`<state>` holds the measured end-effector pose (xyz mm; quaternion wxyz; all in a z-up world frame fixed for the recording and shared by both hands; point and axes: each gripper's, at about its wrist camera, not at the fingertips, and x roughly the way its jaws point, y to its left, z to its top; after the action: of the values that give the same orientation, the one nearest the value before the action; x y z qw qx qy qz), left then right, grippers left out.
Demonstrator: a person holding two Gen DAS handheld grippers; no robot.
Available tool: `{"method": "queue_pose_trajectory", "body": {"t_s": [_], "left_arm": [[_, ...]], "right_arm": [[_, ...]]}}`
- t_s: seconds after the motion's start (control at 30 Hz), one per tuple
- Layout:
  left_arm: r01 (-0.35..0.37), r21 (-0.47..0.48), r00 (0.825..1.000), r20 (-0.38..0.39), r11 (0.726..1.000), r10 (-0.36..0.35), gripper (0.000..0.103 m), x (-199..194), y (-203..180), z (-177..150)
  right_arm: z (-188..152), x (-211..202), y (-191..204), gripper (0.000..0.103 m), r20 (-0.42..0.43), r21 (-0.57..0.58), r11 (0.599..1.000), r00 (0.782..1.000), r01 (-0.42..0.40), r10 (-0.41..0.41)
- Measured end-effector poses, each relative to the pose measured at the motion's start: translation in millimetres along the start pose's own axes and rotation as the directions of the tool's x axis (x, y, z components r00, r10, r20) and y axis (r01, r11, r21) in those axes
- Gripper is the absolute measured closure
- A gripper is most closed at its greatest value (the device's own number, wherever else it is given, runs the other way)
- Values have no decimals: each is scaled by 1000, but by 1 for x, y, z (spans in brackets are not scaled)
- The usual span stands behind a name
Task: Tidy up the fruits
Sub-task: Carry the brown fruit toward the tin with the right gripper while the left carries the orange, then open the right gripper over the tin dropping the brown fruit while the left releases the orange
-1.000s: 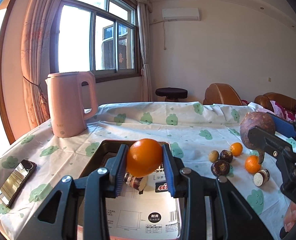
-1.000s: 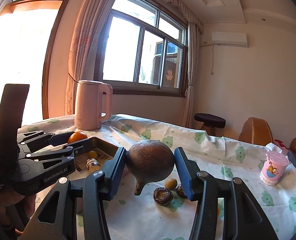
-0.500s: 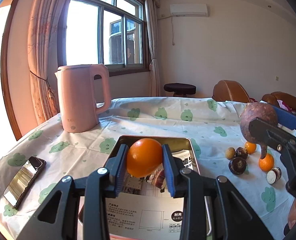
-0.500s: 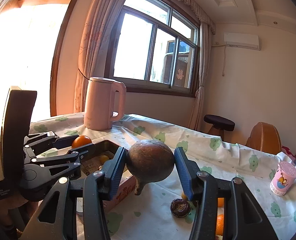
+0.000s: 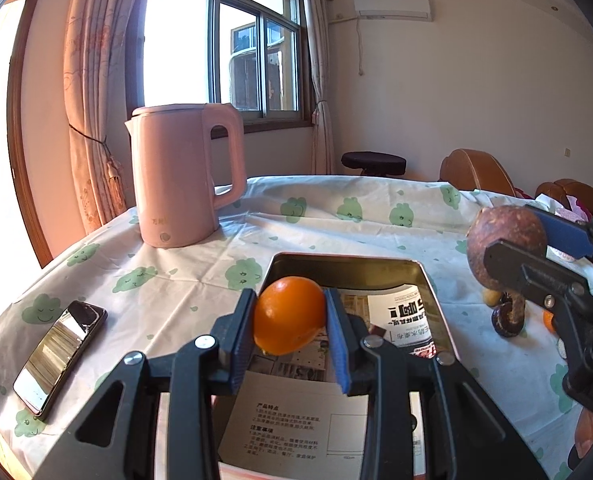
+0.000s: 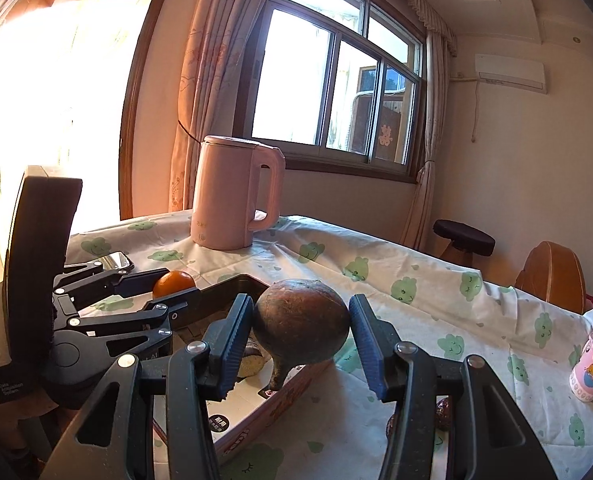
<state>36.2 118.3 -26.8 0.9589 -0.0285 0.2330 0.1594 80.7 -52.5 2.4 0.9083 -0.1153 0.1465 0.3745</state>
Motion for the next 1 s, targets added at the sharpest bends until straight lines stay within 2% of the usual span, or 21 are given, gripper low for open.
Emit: {"method": "queue_pose_trajectory", "body": {"t_s": [0.33, 1.0], "left_arm": [[-9, -5, 1000, -19, 1000, 9, 67, 6, 13, 0], [4, 0, 997, -80, 1000, -4, 67, 19, 14, -2]], "right_arm": [[-6, 22, 17, 51, -57, -11, 999, 998, -41, 40], [-19, 41, 24, 51, -133, -2, 998, 989, -67, 66]]}}
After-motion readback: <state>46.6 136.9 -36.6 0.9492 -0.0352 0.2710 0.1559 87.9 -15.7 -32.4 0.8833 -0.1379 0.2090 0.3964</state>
